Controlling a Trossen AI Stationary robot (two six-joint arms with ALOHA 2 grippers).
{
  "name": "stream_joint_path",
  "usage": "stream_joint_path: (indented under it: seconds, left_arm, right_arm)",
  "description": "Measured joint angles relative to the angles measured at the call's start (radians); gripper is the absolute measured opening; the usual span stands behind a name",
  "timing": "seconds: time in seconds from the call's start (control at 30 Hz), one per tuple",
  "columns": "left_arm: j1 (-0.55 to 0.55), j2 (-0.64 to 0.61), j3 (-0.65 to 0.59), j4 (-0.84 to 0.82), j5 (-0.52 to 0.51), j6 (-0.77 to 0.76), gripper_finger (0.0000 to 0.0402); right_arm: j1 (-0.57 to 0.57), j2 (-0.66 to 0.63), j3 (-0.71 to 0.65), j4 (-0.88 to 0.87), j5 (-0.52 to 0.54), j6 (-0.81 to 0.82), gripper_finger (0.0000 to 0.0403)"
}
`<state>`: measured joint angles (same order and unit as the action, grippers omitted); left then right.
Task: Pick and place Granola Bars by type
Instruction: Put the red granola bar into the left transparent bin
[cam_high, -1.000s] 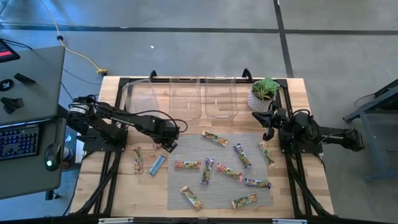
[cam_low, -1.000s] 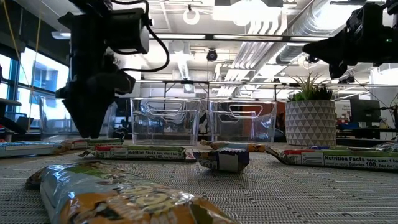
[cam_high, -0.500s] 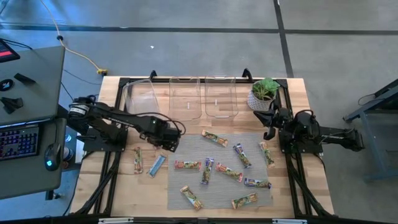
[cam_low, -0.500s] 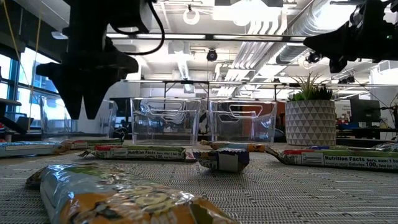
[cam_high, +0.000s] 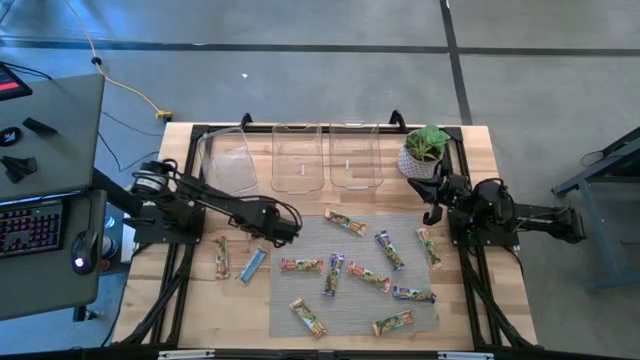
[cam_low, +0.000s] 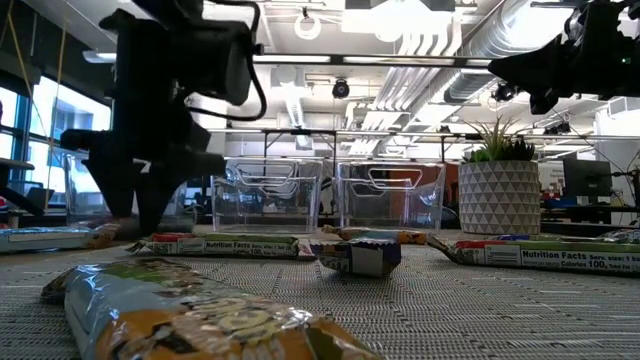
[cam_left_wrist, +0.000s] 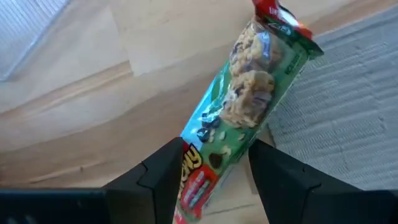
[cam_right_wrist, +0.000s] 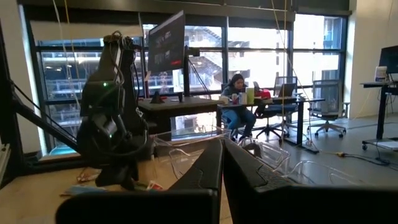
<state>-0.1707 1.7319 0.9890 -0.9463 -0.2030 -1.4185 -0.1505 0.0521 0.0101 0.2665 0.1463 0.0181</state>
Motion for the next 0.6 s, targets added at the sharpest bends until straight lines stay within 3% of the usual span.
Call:
stream_joint_path:
  seconds: [0.37,0.47,0.6]
  left_arm:
    - [-0.002,0.019,-0.001,0.029,0.003,0.080,0.0167]
    - [0.000,0.019,-0.001,0.038,0.009,0.109,0.0130]
    - [0.000,0.019,0.000,0.054,0.019,0.153,0.0049]
  right_arm:
    - [0.000,0.000,0.000,0.000,0.000,0.002,0.0000]
    - [0.000,0.000,0.000,0.000,0.000,0.003,0.0000]
    - [0.000,0.000,0.000,0.000,0.000,0.006,0.0000]
